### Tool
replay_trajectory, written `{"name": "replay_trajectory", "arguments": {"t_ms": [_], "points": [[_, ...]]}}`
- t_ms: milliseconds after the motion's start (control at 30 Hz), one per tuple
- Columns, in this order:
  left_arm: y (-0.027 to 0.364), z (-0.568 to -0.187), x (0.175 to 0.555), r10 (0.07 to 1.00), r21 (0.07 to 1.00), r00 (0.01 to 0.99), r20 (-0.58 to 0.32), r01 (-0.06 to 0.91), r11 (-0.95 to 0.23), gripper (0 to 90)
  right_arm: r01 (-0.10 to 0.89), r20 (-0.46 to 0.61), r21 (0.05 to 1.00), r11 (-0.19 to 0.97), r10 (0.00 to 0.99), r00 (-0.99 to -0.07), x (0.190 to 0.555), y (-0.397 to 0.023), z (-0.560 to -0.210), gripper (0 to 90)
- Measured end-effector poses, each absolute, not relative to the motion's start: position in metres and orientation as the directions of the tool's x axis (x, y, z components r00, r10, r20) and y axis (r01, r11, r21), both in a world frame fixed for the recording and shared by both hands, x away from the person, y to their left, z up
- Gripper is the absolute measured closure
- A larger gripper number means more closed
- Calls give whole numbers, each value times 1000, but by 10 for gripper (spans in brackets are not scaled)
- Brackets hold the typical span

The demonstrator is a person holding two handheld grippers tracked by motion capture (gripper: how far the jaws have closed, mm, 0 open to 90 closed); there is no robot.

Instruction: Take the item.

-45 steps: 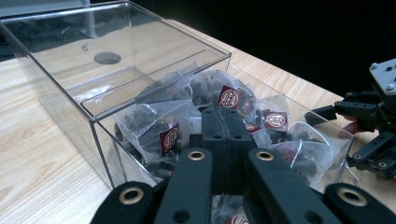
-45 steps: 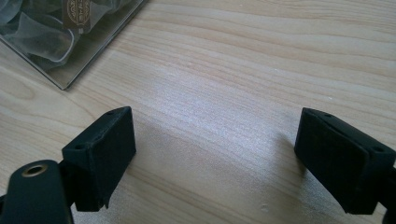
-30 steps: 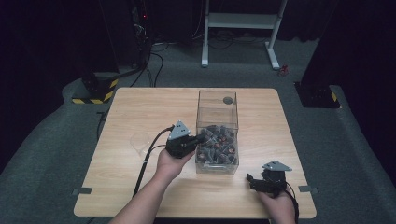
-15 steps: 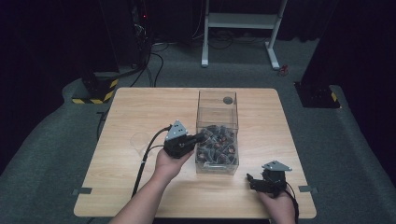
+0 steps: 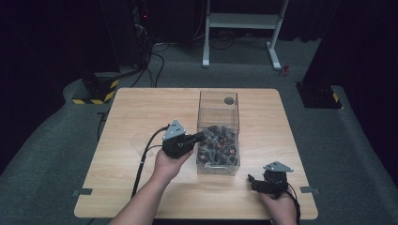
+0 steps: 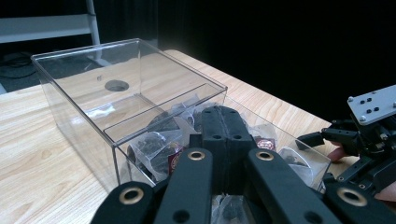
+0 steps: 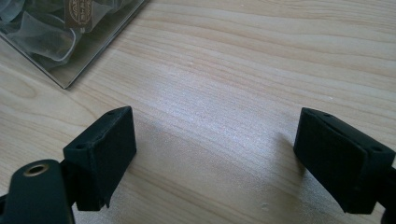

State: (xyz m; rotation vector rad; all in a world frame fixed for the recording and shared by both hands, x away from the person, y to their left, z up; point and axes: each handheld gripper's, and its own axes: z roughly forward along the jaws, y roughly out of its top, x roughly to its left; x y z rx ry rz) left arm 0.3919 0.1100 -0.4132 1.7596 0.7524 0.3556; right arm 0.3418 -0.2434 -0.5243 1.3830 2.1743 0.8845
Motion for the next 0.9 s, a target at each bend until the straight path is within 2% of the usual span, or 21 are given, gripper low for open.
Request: {"name": "replay_trajectory", "arguments": {"t_ms": [500,900], "points": [[119,-409,390,656,940,744,-132,303,-155,900,644,-8,702,305,907,-421,342,-243,-524,129],[144,-411,388,690,938,713,-126,312,-151,900,644,-7,702,305,907,-421,342,-243,-524,129]]}}
